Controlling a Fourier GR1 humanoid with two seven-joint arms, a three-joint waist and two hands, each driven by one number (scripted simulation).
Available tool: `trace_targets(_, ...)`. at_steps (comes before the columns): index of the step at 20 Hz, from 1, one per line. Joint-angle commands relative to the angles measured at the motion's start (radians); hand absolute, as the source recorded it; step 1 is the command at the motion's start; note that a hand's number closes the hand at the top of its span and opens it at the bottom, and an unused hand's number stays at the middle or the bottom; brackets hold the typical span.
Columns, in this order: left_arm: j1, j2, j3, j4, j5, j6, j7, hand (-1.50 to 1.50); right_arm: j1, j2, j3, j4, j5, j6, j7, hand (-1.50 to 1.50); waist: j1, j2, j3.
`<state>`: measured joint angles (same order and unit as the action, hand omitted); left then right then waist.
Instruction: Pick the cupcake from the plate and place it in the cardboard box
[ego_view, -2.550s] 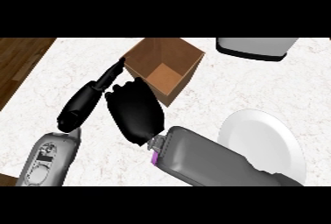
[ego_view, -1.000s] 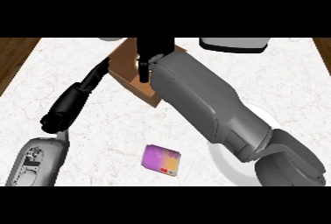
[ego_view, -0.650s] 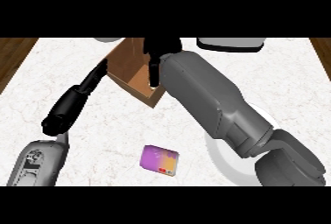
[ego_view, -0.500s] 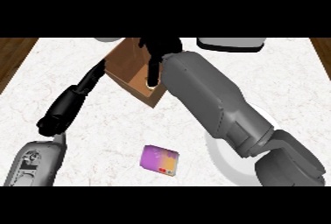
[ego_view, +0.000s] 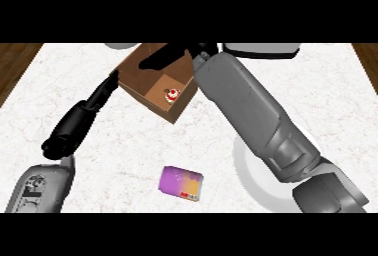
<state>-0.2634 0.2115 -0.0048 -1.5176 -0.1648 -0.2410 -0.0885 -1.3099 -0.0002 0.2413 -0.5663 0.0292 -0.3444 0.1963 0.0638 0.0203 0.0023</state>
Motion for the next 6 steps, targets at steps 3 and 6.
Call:
trace_targets(3, -0.005, 0.018, 0.022, -0.005, 0.016, -0.016, 0.020, 0.00, 0.070, 0.000, -0.168, 0.028, -0.141, -0.105, -0.184, -1.50, -0.013, -0.002, -0.002)
trace_targets(6, 0.045, 0.003, 0.006, -0.050, 0.007, -0.006, 0.017, 0.00, 0.082, 0.000, -0.219, 0.073, -0.145, -0.132, -0.283, -1.50, -0.019, -0.006, -0.002)
